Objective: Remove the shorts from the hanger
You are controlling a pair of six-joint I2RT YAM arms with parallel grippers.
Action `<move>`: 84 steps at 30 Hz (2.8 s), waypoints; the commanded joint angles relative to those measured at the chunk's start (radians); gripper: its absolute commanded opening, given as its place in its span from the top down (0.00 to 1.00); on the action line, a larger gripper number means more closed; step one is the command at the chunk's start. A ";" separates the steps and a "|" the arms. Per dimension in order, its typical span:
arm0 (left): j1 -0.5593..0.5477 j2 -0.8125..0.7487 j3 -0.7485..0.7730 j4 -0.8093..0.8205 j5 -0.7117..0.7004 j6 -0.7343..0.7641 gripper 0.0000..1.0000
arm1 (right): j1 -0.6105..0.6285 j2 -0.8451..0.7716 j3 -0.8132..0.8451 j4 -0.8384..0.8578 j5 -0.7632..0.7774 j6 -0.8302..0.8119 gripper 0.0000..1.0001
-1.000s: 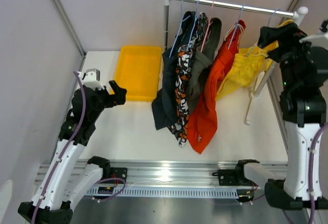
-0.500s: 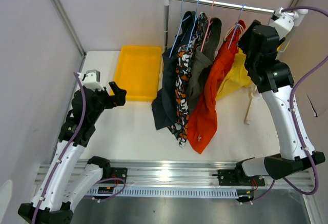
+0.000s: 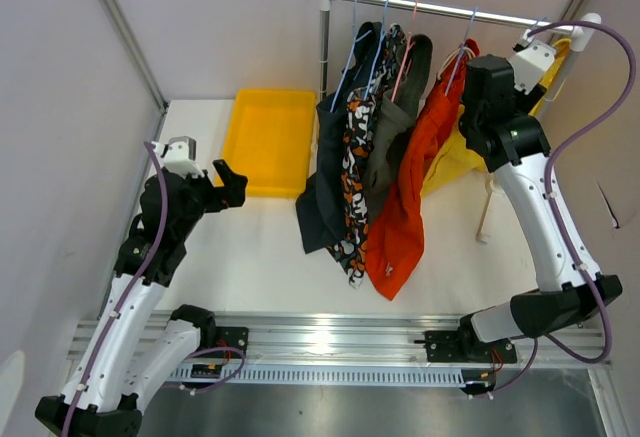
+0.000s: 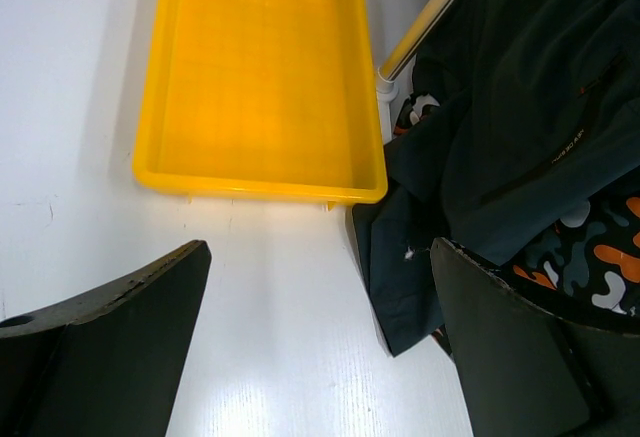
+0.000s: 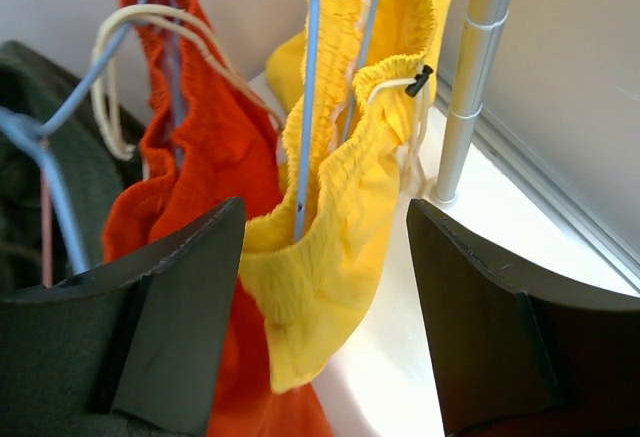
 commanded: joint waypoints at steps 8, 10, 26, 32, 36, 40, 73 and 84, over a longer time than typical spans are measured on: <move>0.000 0.009 -0.001 0.001 0.019 0.015 0.01 | -0.103 0.110 0.036 0.141 -0.009 -0.057 0.34; 0.000 0.010 -0.003 0.001 0.019 0.015 0.01 | -0.109 0.126 0.040 0.157 -0.017 -0.062 0.35; 0.000 0.024 -0.006 0.004 0.033 0.023 0.01 | -0.085 0.166 0.126 0.204 -0.018 -0.106 1.00; 0.000 0.029 -0.004 0.005 0.072 0.037 0.01 | -0.011 0.158 0.270 0.203 0.034 -0.212 1.00; -0.002 0.024 -0.007 0.028 0.151 0.055 0.01 | 0.023 0.121 0.313 0.197 0.066 -0.255 1.00; -0.011 0.017 -0.023 0.088 0.281 0.069 0.01 | 0.044 0.043 0.272 0.151 0.097 -0.253 1.00; -1.014 0.711 0.477 0.576 0.245 0.274 0.01 | 0.079 -0.465 -0.161 -0.227 -0.331 0.142 1.00; -1.022 0.891 0.612 0.559 0.300 0.287 0.01 | 0.078 -0.477 -0.149 -0.227 -0.345 0.118 1.00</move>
